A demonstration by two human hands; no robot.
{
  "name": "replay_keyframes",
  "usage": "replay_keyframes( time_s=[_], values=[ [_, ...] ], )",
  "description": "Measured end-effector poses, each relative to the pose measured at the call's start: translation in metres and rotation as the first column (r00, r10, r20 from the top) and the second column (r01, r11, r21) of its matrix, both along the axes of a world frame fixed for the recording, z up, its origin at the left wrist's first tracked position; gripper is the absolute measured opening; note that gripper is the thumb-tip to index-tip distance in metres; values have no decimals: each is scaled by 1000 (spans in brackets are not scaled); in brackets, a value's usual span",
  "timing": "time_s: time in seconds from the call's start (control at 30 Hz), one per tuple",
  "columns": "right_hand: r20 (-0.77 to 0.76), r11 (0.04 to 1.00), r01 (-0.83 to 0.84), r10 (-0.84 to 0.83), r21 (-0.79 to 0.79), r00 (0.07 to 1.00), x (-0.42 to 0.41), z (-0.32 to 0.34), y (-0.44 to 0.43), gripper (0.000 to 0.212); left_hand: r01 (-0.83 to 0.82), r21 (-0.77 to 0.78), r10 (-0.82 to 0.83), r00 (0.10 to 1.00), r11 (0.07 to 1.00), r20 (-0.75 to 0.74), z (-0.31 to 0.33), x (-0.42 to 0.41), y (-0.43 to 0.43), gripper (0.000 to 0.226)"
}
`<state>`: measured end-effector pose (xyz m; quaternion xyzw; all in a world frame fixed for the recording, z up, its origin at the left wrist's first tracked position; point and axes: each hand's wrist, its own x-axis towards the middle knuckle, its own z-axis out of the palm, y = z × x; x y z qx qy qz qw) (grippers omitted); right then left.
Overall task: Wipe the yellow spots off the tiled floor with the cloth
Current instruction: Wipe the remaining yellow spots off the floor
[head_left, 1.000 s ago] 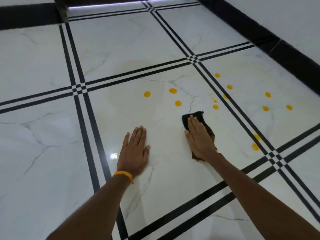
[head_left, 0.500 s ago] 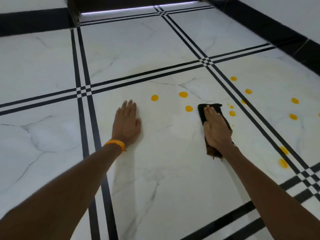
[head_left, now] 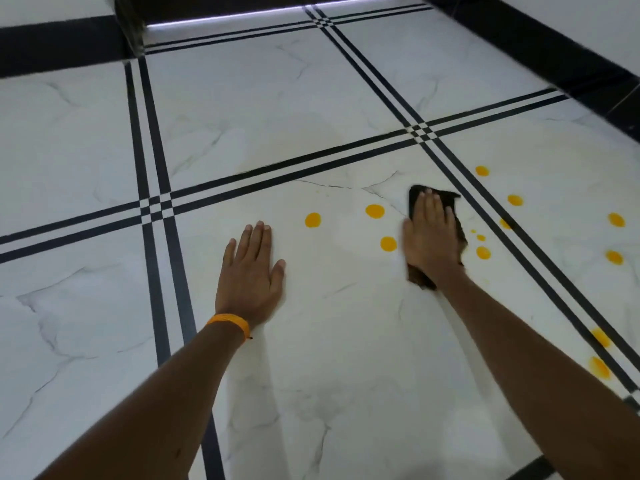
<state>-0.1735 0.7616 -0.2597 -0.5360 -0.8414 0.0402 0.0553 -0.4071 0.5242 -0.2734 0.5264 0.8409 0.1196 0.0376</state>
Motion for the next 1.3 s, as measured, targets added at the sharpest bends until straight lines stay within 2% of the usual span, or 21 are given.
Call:
replay_keyframes(
  time_s=[0.07, 0.1, 0.17, 0.23, 0.3, 0.37, 0.43, 0.5, 0.57, 0.6, 0.67, 0.73, 0.8, 0.87, 0.93, 1.0, 1.03, 1.07, 1.13, 1.23, 1.3],
  values=[
    [-6, 1000, 26, -26, 3, 1000, -51, 0, -9, 65, 3, 0, -3, 1000, 1000, 8, -1, -1, 0, 68],
    [-14, 999, -52, 53, 13, 999, -63, 1, -28, 65, 4, 3, -4, 1000, 1000, 10, 0, -1, 0, 68],
    [-10, 968, -249, 249, -13, 968, -49, -1, -77, 65, -4, 3, 4, 1000, 1000, 8, 2, -1, 0, 68],
    [-27, 953, -302, 302, 7, 953, -8, -3, -90, 65, -12, 0, 12, 1000, 1000, 4, 3, 1, 0, 67],
    [8, 984, -176, 176, 25, 984, 5, 0, -53, 71, -14, 0, 14, 1000, 1000, -3, 2, 1, 1, 67],
    [32, 999, 2, 0, -48, 1000, -25, 11, -1, 80, -13, 0, 13, 1000, 1000, -1, 0, 0, 2, 67],
    [44, 995, 43, -39, -92, 998, -73, 17, 9, 82, -10, 0, 10, 1000, 1000, 2, 1, 0, 1, 67],
    [68, 992, -114, 118, -57, 991, -98, 12, -25, 83, -1, 5, 0, 1000, 1000, 15, 2, 0, 1, 68],
    [55, 932, -354, 358, -73, 932, -74, 7, -80, 79, -3, 11, 3, 1000, 1000, 24, 3, 0, 1, 68],
    [45, 906, -413, 419, -94, 907, -51, 5, -97, 77, -4, 9, 4, 1000, 1000, 28, 3, 0, 1, 68],
    [26, 930, -363, 365, -59, 931, -18, 9, -86, 77, -10, 11, 10, 999, 1000, 35, 3, 2, 1, 68],
    [36, 981, -185, 187, -50, 982, -26, 13, -40, 82, -18, 15, 17, 999, 1000, 41, 3, 0, 1, 68],
    [17, 996, -32, 34, -89, 999, -69, 17, 4, 85, -14, 15, 14, 999, 1000, 33, 3, 0, 1, 68],
    [16, 994, -2, 3, -109, 1000, -117, 19, 2, 89, -7, 9, 7, 999, 1000, 34, 4, 1, 0, 68],
    [20, 976, -187, 190, -113, 982, -133, 17, -41, 95, -7, 9, 6, 999, 1000, 49, 4, 0, 0, 68],
    [12, 905, -407, 412, -122, 911, -100, 11, -90, 90, -6, 14, 5, 998, 1000, 60, 4, 0, 1, 69],
    [5, 887, -444, 448, -130, 894, -77, 10, -100, 85, -10, 22, 9, 998, 1000, 63, 3, 0, 1, 69],
    [13, 898, -426, 430, -113, 903, -61, 11, -94, 82, -21, 37, 18, 998, 999, 67, 3, 1, 1, 70],
    [36, 955, -289, 292, -62, 956, -61, 13, -50, 84, -44, 54, 41, 998, 998, 55, 3, 1, 1, 72],
    [32, 993, -72, 75, -98, 997, -120, 19, 13, 85, -44, 40, 42, 998, 998, 55, 2, 0, 1, 72],
    [27, 994, -60, 63, -96, 998, -170, 17, 16, 84, -42, 23, 41, 997, 999, 61, 1, 1, 2, 72]
  ],
)
